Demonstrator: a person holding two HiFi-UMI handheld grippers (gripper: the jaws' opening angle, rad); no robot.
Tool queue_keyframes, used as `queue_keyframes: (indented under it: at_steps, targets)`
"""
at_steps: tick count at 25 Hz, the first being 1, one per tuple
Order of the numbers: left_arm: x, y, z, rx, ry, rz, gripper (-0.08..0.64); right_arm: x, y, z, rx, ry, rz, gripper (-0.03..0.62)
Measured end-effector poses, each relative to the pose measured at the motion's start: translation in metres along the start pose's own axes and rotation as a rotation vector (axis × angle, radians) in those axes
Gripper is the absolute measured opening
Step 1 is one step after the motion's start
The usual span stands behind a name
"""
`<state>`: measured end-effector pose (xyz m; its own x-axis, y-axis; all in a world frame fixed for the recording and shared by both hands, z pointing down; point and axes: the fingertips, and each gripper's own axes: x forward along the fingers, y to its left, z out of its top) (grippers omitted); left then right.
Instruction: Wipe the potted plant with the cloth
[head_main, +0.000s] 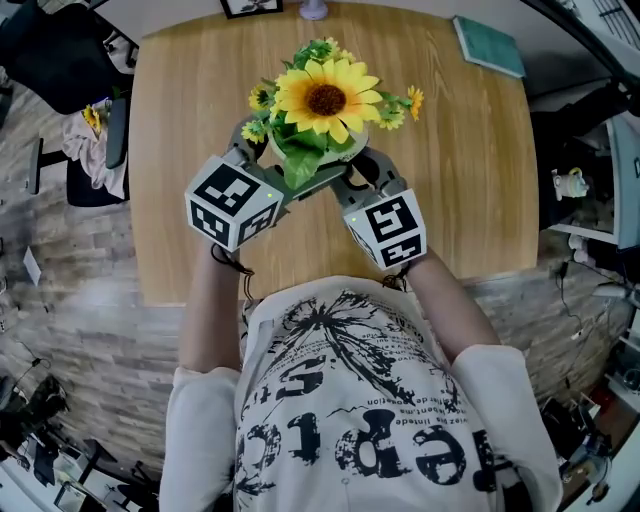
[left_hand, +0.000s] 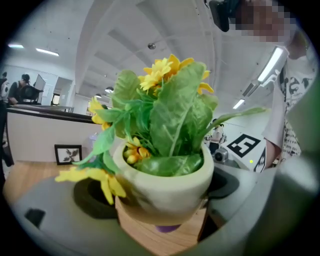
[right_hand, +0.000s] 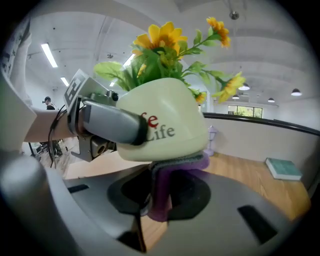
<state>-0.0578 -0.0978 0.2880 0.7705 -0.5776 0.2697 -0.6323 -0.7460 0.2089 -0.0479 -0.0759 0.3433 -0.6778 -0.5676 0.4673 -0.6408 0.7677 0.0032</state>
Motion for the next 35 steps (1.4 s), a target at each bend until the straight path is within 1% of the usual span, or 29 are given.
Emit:
queue_keyframes:
  at_steps: [2, 5, 10, 16, 20, 23, 25, 27, 29, 31, 35]
  targets:
    - [0.003, 0.0, 0.003, -0.013, -0.014, -0.017, 0.518, 0.005, 0.011, 0.003, -0.023, -0.002, 0.019, 0.081]
    - [0.004, 0.001, 0.006, -0.007, -0.024, -0.023, 0.518, 0.011, 0.027, 0.003, -0.036, -0.003, 0.043, 0.081]
    - [0.004, 0.01, 0.007, -0.009, -0.04, -0.003, 0.518, 0.019, 0.042, 0.002, -0.005, 0.001, 0.09, 0.081]
    - [0.005, 0.015, 0.007, 0.007, -0.039, 0.03, 0.518, 0.014, 0.044, -0.001, 0.028, 0.001, 0.131, 0.081]
    - [0.005, 0.013, 0.009, -0.006, -0.044, 0.041, 0.518, 0.005, 0.042, -0.001, 0.043, -0.014, 0.151, 0.08]
    - [0.006, 0.014, 0.008, 0.001, -0.035, 0.06, 0.518, -0.002, 0.036, -0.003, 0.067, -0.024, 0.16, 0.08]
    - [0.007, 0.015, 0.005, 0.012, -0.02, 0.074, 0.518, -0.006, 0.029, -0.005, 0.094, -0.023, 0.154, 0.08]
    - [0.007, 0.016, 0.002, 0.018, -0.006, 0.083, 0.518, -0.008, 0.024, -0.007, 0.098, -0.012, 0.149, 0.08]
    - [0.005, 0.018, 0.001, 0.009, -0.006, 0.085, 0.518, -0.007, 0.018, -0.006, 0.084, -0.007, 0.144, 0.08]
    - [0.003, 0.019, 0.001, -0.006, -0.013, 0.081, 0.518, -0.006, 0.011, -0.004, 0.09, -0.013, 0.135, 0.08]
    - [0.007, 0.014, 0.0, -0.011, -0.007, 0.078, 0.518, -0.012, -0.005, -0.004, 0.152, -0.022, 0.12, 0.078]
